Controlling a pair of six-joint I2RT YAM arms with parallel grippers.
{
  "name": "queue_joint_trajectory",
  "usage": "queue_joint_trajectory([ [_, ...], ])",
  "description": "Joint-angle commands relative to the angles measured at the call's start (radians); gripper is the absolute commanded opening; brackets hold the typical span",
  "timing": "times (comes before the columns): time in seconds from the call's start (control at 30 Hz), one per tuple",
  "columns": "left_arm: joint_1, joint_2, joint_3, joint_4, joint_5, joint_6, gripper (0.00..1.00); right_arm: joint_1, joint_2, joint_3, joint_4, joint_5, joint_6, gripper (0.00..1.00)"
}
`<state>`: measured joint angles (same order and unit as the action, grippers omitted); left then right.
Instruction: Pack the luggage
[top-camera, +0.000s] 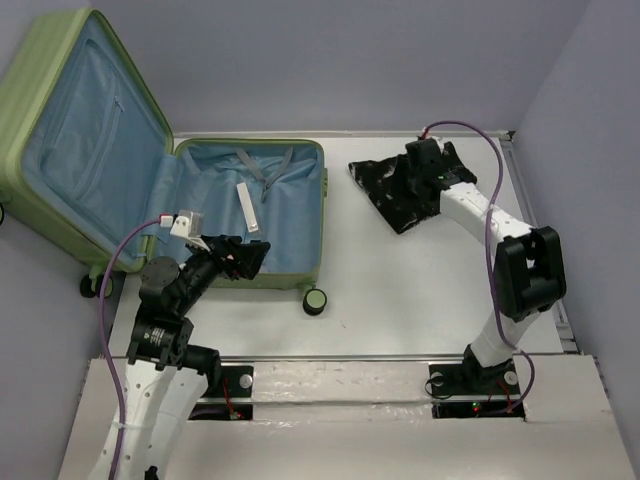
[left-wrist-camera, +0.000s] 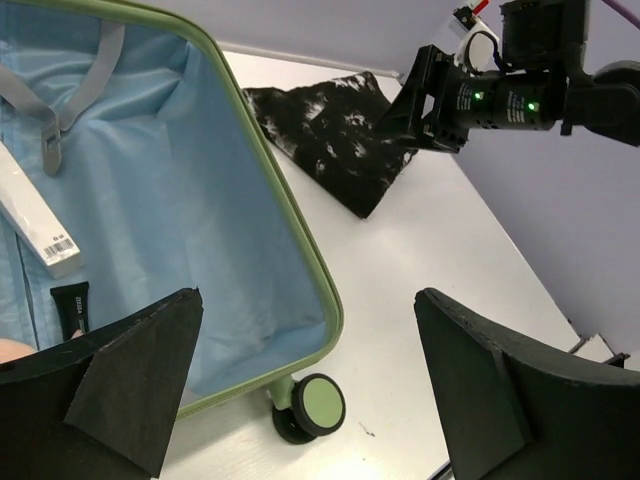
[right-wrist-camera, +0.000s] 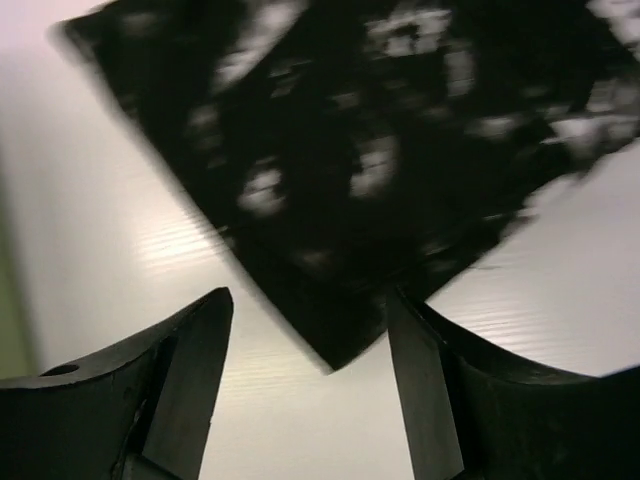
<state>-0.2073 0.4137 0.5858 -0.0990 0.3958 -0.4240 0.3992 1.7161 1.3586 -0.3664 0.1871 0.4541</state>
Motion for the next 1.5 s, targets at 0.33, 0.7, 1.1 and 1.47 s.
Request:
queue_joint_trajectory([
  [0.33,-0.066,0.183,0.091,0.14,0.118,-0.081,0.99,-0.206,0.335,0.087,-0.117,0.059,-0.103,0.19],
  [0.7,-0.564,0.66,0.359,0.122,-0.327,-0.13,0.99,-0.11,-0.033,-0.536,0.122,-0.129,0.15,0.07],
  [1.1,-0.727,1.175,0.641,0.101,-0.543,-0.234,0.99,-0.086,-0.562,-0.836,0.087,-0.108,0.268,0.07],
  [1.47,-0.825,1.292,0.55,0.058,-0.81,-0.492,0.99,-0.106,-0.561,-0.813,0.06,-0.025,0.248,0.07],
])
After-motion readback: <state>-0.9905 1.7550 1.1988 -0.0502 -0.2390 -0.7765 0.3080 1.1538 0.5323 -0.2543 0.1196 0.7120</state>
